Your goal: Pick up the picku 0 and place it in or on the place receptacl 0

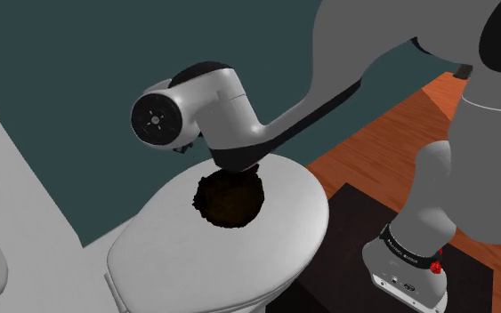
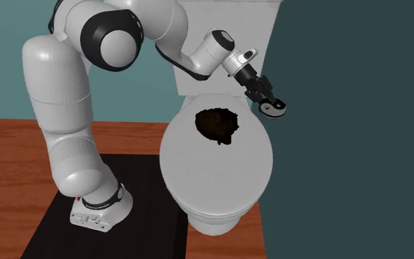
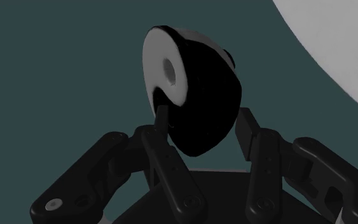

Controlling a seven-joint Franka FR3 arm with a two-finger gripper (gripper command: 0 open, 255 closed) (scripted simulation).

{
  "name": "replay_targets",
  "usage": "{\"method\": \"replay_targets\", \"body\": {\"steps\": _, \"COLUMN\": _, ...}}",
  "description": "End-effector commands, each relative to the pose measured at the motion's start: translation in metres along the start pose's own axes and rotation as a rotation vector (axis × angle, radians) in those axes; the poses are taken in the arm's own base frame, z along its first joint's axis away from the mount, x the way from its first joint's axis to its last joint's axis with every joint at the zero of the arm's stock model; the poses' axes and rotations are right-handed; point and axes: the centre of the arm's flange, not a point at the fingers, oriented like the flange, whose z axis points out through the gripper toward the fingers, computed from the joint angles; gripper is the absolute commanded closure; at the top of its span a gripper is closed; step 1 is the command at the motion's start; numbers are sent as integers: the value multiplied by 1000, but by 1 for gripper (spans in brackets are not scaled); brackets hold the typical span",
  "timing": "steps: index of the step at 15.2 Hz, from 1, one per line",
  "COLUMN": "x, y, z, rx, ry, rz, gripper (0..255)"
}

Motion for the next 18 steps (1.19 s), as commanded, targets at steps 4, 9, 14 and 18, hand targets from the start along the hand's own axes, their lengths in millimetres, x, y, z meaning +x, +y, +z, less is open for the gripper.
{"method": "replay_targets", "body": {"steps": 4, "x": 6, "y": 22, "z": -13, "rx": 0, "ry": 0, "rz": 0, "gripper": 255}}
{"method": "replay_targets", "body": {"steps": 9, "x": -13, "y": 18, "z": -50, "rx": 0, "ry": 0, "rz": 0, "gripper": 255}}
{"method": "replay_targets", "body": {"steps": 14, "x": -47, "y": 0, "z": -103, "rx": 0, "ry": 0, "rz": 0, "gripper": 255}}
{"method": "replay_targets", "body": {"steps": 18, "x": -74, "y": -14, "z": -146, "rx": 0, "ry": 0, "rz": 0, "gripper": 255}}
